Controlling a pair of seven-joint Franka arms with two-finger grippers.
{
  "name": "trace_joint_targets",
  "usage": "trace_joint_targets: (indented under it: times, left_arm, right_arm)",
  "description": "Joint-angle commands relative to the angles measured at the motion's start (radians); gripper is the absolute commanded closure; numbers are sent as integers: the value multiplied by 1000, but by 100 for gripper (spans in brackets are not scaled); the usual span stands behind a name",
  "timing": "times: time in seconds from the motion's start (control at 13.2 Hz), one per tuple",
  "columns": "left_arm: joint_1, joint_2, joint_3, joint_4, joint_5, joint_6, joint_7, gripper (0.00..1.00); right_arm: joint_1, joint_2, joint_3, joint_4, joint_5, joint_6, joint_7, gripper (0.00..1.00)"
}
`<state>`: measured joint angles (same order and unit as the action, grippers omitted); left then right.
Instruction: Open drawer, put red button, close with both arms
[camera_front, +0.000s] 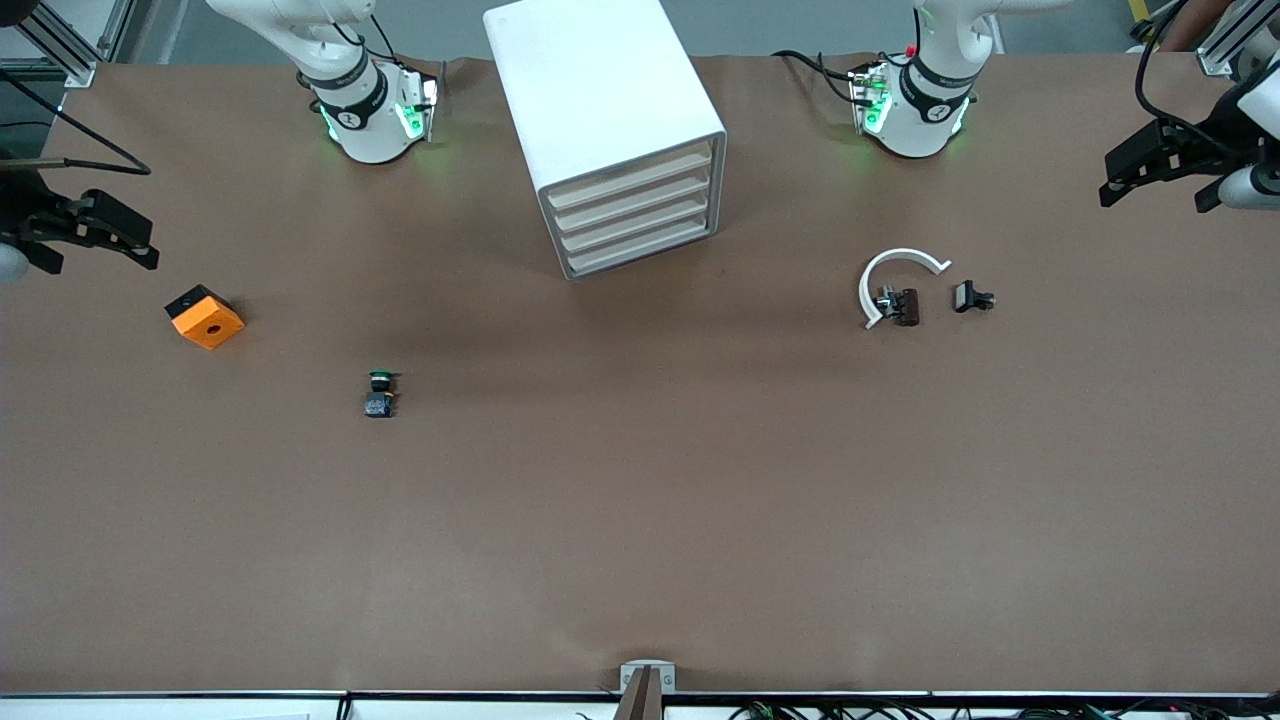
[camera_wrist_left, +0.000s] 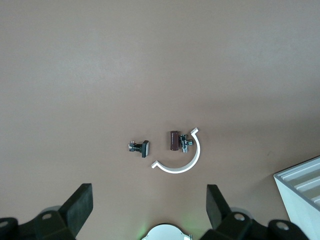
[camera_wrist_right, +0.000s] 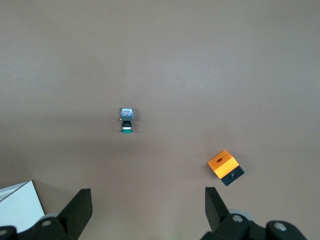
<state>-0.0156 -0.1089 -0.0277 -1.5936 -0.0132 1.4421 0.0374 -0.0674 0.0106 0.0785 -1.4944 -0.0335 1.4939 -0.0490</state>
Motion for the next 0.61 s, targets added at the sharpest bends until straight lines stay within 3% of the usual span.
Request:
trace_joint_targets:
  times: [0.0, 0.53]
  left_arm:
    - [9, -18, -3, -14, -11, 11, -19, 0]
    - [9, 5, 2, 27, -7, 11, -22, 0]
  right_arm:
    - [-8, 8, 7, 22, -13, -7, 12, 0]
    - [-11, 8, 7, 23, -13, -9, 12, 0]
